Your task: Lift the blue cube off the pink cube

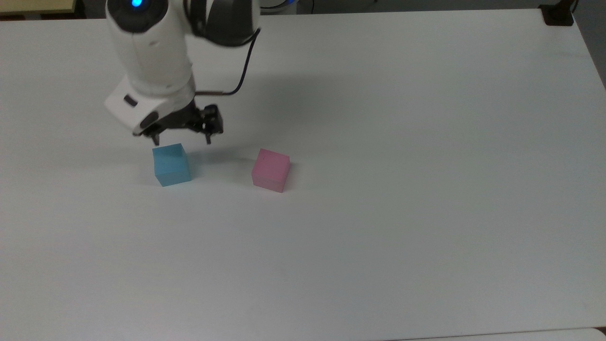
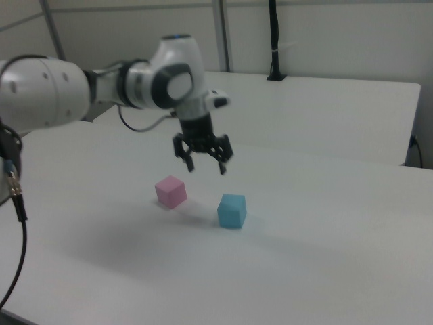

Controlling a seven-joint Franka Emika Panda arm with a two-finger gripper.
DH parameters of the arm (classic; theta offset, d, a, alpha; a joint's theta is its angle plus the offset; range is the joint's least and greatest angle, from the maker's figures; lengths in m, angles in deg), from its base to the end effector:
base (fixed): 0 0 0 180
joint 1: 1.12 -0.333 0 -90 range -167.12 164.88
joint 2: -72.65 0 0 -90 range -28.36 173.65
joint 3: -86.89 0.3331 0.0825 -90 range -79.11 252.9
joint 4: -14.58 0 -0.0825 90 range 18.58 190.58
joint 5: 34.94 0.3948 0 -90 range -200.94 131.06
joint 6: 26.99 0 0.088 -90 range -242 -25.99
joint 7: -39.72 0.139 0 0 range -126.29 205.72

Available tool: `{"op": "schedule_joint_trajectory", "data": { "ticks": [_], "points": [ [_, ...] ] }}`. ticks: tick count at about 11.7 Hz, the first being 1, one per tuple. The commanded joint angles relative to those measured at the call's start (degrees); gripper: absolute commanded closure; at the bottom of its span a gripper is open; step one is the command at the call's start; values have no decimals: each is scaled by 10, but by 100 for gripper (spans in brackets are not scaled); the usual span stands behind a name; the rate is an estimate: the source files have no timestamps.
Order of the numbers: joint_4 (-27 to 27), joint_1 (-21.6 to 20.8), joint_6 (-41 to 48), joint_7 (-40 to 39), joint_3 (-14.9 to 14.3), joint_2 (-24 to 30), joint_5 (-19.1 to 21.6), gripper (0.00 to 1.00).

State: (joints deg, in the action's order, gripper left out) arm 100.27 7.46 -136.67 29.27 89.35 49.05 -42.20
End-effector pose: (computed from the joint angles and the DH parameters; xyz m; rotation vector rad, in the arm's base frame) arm 0.6922 -0.0910 0.4150 3.0343 0.1734 -0.0114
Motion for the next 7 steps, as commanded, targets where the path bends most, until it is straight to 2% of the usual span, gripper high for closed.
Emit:
{"op": "schedule_joint_trajectory", "data": {
  "ticks": [1,2,4,5,7],
  "points": [
    [22,-75,107,138,-10,103,-4,0],
    [22,-98,140,155,-18,117,-4,0],
    [23,-163,163,157,-72,141,1,0],
    [23,-178,163,157,-85,148,1,0],
    [28,-179,160,157,-86,153,1,0]
  ]
}}
